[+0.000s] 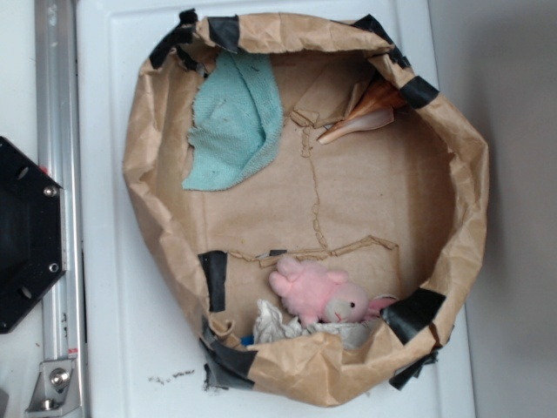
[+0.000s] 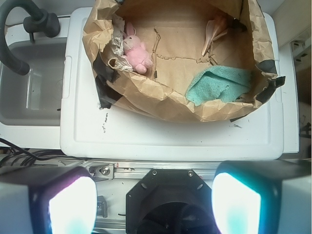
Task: Grab the blue cloth.
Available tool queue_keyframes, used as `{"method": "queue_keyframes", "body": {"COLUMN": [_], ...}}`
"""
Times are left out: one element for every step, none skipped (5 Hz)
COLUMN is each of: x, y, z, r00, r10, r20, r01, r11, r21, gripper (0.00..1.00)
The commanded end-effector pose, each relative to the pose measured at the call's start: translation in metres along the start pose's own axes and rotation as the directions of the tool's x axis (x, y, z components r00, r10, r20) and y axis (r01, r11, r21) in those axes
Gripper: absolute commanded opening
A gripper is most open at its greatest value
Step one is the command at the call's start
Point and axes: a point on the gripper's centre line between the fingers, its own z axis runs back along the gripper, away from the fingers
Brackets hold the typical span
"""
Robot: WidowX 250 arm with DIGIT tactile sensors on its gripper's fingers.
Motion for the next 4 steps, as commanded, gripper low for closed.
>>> {"method": "queue_keyframes", "body": {"x": [0.0, 0.045, 0.087, 0.123], "y": [0.0, 0.021, 0.033, 0.045], "z": [0.0, -0.055, -0.108, -0.161], "r00": [1.0, 0.992, 0.99, 0.992], "r10": [0.0, 0.107, 0.133, 0.12], "r20": [0.0, 0.071, 0.047, -0.049], "r01": [0.0, -0.115, -0.138, -0.112], "r11": [1.0, 0.986, 0.98, 0.985], "r21": [0.0, 0.123, 0.144, 0.134], "gripper": [1.0, 1.0, 1.0, 1.0]}}
